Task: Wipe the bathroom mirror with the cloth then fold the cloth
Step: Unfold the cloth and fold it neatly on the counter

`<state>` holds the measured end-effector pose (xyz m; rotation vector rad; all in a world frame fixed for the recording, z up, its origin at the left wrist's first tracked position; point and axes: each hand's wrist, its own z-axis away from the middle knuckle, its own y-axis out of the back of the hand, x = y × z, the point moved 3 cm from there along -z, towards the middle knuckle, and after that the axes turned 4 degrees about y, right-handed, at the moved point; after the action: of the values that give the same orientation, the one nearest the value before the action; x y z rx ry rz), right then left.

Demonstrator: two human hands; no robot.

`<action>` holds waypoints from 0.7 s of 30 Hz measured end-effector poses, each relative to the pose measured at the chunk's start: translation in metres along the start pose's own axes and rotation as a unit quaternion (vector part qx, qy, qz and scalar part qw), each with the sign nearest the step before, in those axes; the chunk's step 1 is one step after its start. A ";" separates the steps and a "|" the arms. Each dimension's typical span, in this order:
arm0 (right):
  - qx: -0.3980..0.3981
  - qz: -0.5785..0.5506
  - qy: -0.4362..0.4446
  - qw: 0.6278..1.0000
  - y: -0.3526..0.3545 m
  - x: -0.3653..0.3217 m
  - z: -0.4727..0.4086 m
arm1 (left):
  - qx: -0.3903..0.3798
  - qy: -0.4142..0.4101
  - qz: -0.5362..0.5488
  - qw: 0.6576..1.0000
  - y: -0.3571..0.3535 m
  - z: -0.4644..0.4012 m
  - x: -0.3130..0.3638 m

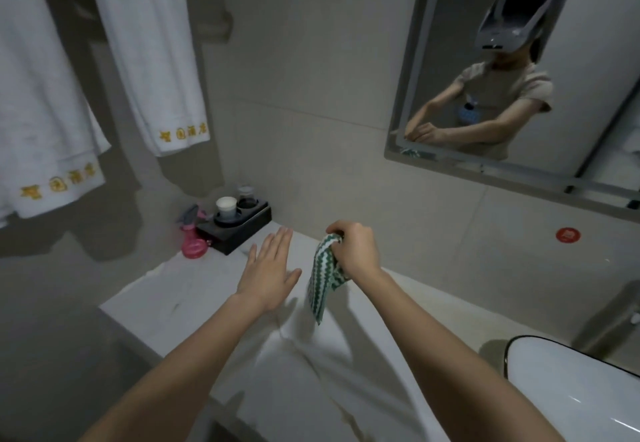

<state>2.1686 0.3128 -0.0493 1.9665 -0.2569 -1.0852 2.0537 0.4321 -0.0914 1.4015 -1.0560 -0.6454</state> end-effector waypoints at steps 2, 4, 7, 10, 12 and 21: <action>0.006 -0.003 -0.001 1.000 -0.006 -0.001 -0.016 | 0.009 -0.003 0.008 1.000 -0.001 -0.016 -0.005; 0.013 -0.003 -0.008 1.000 -0.013 -0.001 -0.027 | 0.010 -0.006 0.020 1.000 -0.004 -0.030 -0.010; 0.019 0.001 -0.035 0.999 -0.023 0.001 -0.038 | 0.035 -0.037 0.035 0.998 -0.014 -0.044 -0.017; 0.018 0.013 -0.067 0.997 -0.036 0.004 -0.044 | 0.002 -0.063 0.037 0.997 -0.027 -0.057 -0.029; 0.019 0.027 -0.094 0.995 -0.044 0.008 -0.044 | -0.031 -0.070 0.047 0.996 -0.038 -0.066 -0.038; 0.084 0.033 -0.245 0.965 -0.068 0.020 -0.008 | -0.075 -0.192 0.013 0.979 -0.047 -0.072 -0.063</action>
<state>2.1727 0.3490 -0.1108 1.7882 -0.6942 -1.5385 2.1000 0.5156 -0.1397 1.1551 -1.2948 -0.9826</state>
